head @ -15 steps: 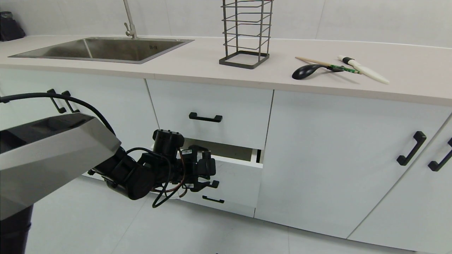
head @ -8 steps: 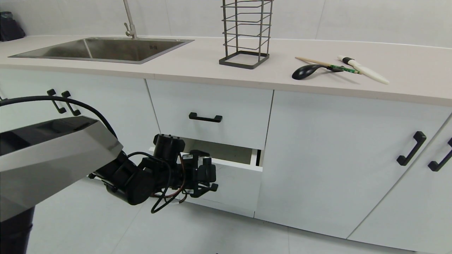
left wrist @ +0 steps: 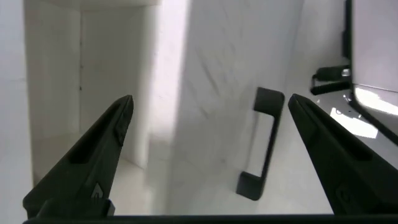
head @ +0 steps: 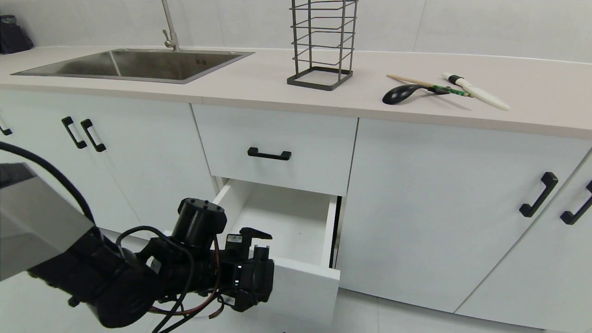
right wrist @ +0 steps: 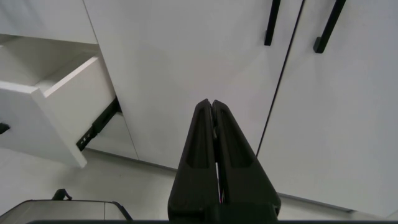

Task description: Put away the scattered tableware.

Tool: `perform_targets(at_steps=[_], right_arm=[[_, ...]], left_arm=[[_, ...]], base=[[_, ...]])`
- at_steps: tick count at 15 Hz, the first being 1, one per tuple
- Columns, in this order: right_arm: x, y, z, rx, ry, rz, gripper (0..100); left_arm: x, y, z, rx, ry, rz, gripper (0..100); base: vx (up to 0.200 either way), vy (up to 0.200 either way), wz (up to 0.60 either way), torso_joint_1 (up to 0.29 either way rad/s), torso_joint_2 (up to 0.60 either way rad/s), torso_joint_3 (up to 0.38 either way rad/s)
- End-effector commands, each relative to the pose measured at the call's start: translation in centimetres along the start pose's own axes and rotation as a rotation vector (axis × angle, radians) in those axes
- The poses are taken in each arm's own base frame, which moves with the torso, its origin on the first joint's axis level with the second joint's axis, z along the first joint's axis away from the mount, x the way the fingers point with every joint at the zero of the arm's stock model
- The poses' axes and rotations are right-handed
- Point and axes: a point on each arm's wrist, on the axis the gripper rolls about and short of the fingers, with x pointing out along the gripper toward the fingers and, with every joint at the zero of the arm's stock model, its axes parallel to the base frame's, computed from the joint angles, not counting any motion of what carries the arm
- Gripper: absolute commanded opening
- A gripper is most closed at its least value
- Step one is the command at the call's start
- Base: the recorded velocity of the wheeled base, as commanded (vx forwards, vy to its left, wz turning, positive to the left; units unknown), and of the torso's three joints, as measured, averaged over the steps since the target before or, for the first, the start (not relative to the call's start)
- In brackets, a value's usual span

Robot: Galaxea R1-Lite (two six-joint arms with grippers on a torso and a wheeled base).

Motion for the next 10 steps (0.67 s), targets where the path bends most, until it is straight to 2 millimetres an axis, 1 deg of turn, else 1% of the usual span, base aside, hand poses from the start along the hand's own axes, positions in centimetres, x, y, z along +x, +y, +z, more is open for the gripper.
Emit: perform_targets(at_steps=[1, 3, 6, 8, 9, 10], right_arm=[[0.0, 0.0, 0.0, 0.0, 0.001, 0.0, 0], [0.0, 0.0, 0.0, 0.0, 0.001, 0.002, 0], [0.0, 0.0, 0.0, 0.0, 0.001, 0.0, 0], [0.0, 0.0, 0.0, 0.0, 0.001, 0.0, 0], [0.0, 0.0, 0.0, 0.0, 0.001, 0.0, 0], [0.0, 0.0, 0.0, 0.0, 0.001, 0.0, 0]], left_arm=[[-1.6, 0.0, 0.7, 0.008, -0.016, 0.032, 100], [-1.1, -0.3, 0.6, 0.005, -0.011, 0.015, 100], [-1.1, -0.4, 0.6, 0.004, -0.01, 0.008, 100], [-1.2, -1.0, 0.9, 0.011, -0.019, -0.011, 100], [-1.5, -1.8, 1.2, 0.017, -0.026, -0.03, 100], [-2.4, -2.6, 2.0, 0.039, -0.048, -0.037, 100]], base=[[0.0, 0.0, 0.0, 0.0, 0.0, 0.0], [0.0, 0.0, 0.0, 0.0, 0.0, 0.0], [0.0, 0.0, 0.0, 0.0, 0.0, 0.0], [0.0, 0.0, 0.0, 0.0, 0.0, 0.0], [0.0, 0.0, 0.0, 0.0, 0.0, 0.0], [0.0, 0.0, 0.0, 0.0, 0.0, 0.0]])
